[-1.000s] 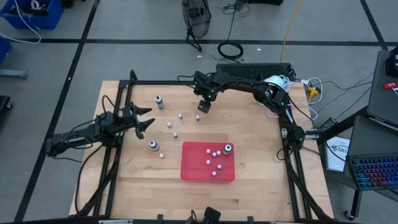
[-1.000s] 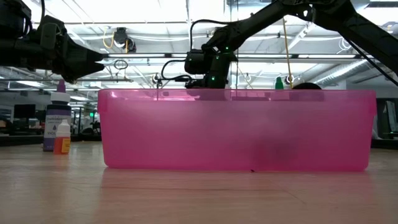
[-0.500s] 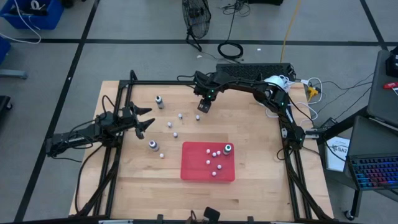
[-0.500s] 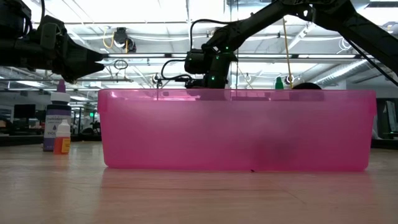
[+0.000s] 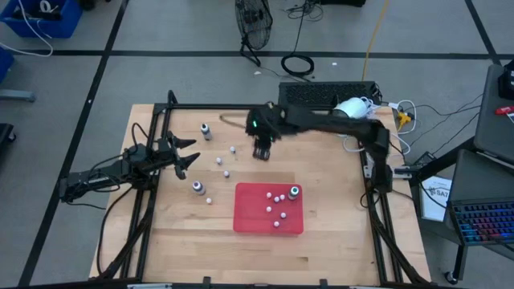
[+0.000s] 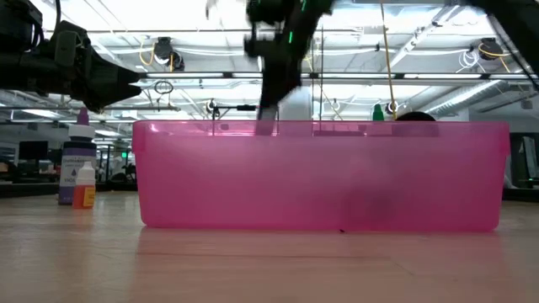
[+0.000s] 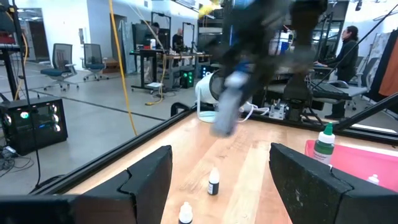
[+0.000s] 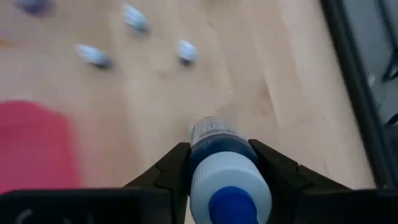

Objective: Pick & Place food coloring
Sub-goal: Put the large blue food coloring bottle into the red bin

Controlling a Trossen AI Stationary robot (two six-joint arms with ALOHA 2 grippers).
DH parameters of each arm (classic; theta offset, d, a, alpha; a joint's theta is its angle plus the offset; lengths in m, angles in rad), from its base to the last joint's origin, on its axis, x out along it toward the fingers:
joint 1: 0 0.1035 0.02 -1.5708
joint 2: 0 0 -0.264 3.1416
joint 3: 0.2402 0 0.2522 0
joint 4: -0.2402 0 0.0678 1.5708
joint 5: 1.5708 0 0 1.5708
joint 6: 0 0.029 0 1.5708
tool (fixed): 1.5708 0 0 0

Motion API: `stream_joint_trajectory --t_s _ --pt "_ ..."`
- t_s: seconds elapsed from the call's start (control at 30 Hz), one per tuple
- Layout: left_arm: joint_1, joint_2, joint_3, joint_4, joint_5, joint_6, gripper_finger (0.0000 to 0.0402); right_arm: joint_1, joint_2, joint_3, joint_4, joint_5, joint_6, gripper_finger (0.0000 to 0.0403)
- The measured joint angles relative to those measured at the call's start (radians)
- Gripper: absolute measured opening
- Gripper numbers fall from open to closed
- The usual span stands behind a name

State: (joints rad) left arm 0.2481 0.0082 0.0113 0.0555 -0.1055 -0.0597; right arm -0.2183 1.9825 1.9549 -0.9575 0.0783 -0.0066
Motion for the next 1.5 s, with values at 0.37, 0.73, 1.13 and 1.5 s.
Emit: stream_joint_trajectory --t_s 0.37,0.73,1.13,1.5 --pt "0.0 0.0 0.0 0.0 0.0 0.0 0.0269 0.562 -0.152 0.002 -0.212 0.385 0.526 0.0129" --pt "0.0 0.0 0.0 -0.001 0.0 0.0 0.0269 0.775 -0.117 -0.232 -0.273 0.25 1.059 0.0129" --pt "0.0 0.0 0.0 0.0 0.0 0.0 0.0269 0.709 -0.118 -0.404 -0.12 0.118 1.035 0.0129" --pt "0.0 0.0 0.0 0.0 0.0 0.0 0.0269 0.654 -0.118 -0.495 -0.08 0.072 1.011 0.0129"
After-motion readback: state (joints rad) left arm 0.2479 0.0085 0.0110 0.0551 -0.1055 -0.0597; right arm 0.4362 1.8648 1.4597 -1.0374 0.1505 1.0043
